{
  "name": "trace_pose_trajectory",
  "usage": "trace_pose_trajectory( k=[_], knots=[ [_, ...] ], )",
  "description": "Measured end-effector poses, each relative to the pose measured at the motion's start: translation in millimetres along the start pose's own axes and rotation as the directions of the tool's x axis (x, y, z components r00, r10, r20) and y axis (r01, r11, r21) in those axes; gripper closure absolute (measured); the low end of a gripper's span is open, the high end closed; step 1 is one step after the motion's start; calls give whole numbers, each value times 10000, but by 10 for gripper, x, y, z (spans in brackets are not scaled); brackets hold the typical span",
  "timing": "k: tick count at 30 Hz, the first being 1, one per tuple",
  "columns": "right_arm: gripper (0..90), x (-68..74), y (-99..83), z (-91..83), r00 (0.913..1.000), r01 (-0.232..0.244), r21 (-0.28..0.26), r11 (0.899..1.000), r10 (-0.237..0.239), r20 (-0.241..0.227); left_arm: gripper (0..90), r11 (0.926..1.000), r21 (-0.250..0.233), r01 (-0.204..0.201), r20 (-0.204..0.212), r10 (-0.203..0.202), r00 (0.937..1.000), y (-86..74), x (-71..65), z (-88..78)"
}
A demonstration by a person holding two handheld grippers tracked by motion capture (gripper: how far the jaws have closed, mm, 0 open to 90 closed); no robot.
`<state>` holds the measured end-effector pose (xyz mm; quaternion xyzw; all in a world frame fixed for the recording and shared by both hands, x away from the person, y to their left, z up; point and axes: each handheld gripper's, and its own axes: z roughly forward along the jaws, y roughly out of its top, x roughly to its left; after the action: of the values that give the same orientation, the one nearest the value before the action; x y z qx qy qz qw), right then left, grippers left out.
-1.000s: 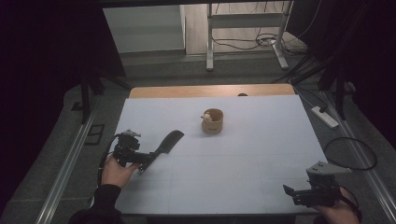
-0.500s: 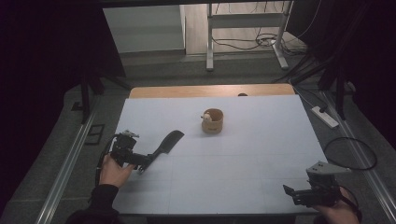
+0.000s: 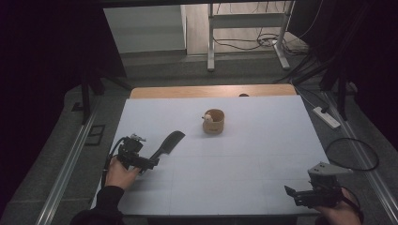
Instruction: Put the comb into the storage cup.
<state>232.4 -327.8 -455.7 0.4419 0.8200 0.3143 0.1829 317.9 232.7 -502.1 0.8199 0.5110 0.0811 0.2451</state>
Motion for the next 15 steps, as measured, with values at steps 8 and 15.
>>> trace_pose_trajectory(
  k=[8,15],
  knots=[
    [0,2,0,1,10000,10,5,10000,-10,8,0,9997,143,-175,41,175,9998,-12,-10,73],
    [0,3,2,3,10000,48,56,10000,-48,14,0,9986,346,-391,-35,392,9992,-8,-40,136]
  ],
)
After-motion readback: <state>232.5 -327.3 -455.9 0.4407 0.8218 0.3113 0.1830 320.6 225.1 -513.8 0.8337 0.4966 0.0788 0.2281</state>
